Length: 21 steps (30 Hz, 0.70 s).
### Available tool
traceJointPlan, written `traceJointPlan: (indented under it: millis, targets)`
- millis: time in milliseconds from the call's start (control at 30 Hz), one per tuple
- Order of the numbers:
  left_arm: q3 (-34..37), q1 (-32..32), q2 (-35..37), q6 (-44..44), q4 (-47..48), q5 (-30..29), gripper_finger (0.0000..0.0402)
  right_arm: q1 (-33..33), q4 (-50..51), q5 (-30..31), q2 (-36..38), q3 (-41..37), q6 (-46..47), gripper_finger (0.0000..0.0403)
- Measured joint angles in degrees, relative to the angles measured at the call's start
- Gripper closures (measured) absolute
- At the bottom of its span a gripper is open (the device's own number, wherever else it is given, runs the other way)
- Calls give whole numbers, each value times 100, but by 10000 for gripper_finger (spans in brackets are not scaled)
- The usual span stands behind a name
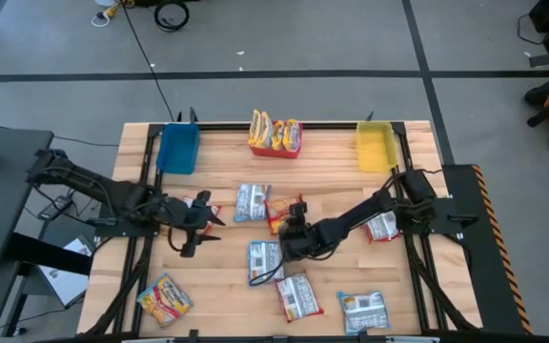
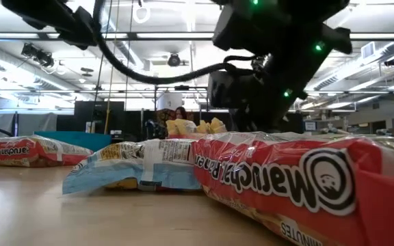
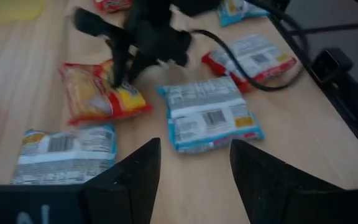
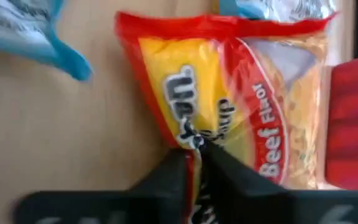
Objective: Sort Maruchan noodles
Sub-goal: Put the red noodle pack into the yellow bin
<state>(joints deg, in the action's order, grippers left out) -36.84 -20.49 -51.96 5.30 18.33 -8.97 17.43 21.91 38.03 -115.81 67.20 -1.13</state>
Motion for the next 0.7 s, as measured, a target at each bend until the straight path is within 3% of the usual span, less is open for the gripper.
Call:
traceJointPlan:
  millis: [67, 333, 467, 700]
  targets:
    - [4, -53, 51, -1, 170, -24, 205, -42, 94, -134, 255, -7, -106, 385]
    - [9, -19, 262, 164, 781, -642, 205, -572, 1432, -253, 2265, 20, 153, 396]
    - [9, -50, 255, 245, 730, -631, 205, -1172, 2983, -539, 3285, 28, 168, 396]
    - [9, -239, 247, 316, 639, -631, 205, -2508, 5642, -292, 4329, 26, 232, 398]
